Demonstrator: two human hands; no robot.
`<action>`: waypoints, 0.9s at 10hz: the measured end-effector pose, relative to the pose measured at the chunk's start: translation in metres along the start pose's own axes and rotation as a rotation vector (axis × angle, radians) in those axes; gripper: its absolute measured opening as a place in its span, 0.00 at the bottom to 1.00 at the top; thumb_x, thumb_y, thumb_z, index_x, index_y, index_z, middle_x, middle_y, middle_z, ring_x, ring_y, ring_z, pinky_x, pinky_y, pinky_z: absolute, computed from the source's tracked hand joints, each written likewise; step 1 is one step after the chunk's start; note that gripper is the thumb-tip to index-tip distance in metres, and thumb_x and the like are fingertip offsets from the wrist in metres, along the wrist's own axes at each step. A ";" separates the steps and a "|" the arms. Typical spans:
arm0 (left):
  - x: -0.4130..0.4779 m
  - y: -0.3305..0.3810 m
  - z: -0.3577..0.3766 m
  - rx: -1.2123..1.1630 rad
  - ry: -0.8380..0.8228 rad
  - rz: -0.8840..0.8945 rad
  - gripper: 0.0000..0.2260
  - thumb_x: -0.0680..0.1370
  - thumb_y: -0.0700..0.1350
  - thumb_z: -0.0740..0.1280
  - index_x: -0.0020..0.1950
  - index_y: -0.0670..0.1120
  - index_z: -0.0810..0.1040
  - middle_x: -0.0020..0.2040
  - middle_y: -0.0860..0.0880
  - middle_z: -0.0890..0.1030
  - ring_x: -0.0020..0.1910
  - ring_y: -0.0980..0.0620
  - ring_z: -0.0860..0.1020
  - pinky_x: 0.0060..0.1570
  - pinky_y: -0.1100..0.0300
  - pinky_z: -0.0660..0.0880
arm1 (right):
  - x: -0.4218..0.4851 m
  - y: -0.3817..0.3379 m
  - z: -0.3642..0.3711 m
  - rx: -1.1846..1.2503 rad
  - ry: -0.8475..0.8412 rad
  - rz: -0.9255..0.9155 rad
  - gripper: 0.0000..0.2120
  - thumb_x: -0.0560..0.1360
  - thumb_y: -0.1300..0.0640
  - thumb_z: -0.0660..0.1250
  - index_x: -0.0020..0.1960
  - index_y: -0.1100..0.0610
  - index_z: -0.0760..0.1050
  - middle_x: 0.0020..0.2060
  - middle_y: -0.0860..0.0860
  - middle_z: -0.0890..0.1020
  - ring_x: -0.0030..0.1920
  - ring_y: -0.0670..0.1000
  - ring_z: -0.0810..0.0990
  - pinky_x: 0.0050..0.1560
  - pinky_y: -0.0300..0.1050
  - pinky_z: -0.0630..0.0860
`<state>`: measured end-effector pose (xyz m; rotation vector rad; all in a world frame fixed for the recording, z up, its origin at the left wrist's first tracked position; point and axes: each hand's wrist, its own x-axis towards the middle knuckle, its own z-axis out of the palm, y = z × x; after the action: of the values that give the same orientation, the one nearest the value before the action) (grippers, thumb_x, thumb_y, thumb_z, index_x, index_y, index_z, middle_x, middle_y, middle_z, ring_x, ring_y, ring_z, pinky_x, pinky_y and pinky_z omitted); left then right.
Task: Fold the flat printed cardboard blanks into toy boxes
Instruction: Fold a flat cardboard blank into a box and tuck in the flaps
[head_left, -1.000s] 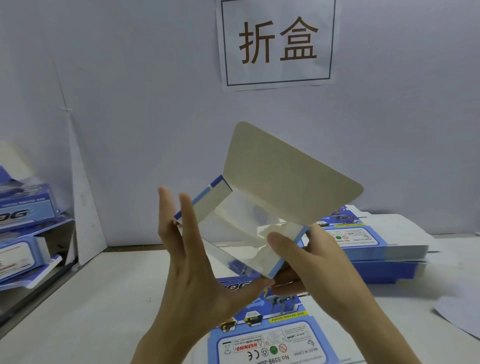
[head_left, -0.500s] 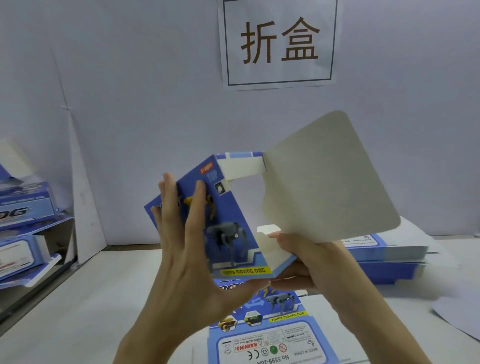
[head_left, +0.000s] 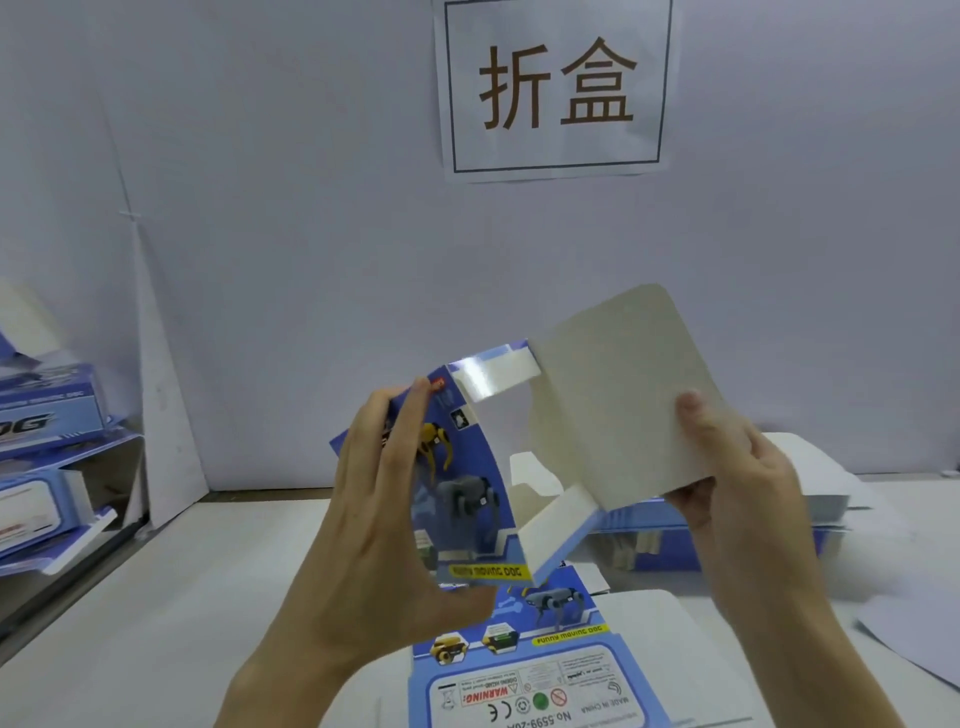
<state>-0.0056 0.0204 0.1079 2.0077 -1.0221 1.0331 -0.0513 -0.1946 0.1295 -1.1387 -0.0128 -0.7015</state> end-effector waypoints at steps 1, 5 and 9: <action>-0.001 -0.006 0.001 0.003 -0.046 0.000 0.60 0.55 0.53 0.84 0.75 0.56 0.48 0.73 0.52 0.58 0.74 0.58 0.57 0.69 0.51 0.65 | 0.006 0.016 0.000 0.262 0.077 0.461 0.07 0.74 0.54 0.68 0.48 0.56 0.81 0.40 0.53 0.86 0.37 0.53 0.84 0.33 0.46 0.81; 0.002 -0.003 -0.014 0.058 -0.092 0.040 0.47 0.68 0.71 0.65 0.79 0.54 0.49 0.78 0.47 0.50 0.78 0.44 0.47 0.65 0.26 0.58 | 0.002 0.050 0.015 0.502 -0.019 0.780 0.17 0.68 0.62 0.69 0.55 0.69 0.76 0.43 0.65 0.84 0.32 0.56 0.85 0.27 0.43 0.80; -0.002 -0.004 -0.020 0.011 -0.102 -0.045 0.47 0.63 0.75 0.65 0.77 0.64 0.48 0.78 0.54 0.34 0.78 0.50 0.47 0.63 0.33 0.66 | 0.010 0.041 0.004 0.323 -0.081 0.587 0.08 0.76 0.60 0.65 0.52 0.63 0.76 0.40 0.58 0.86 0.36 0.53 0.86 0.28 0.41 0.79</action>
<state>-0.0098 0.0389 0.1147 2.1004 -1.0213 0.9227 -0.0210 -0.1872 0.1014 -0.7994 0.1311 -0.1210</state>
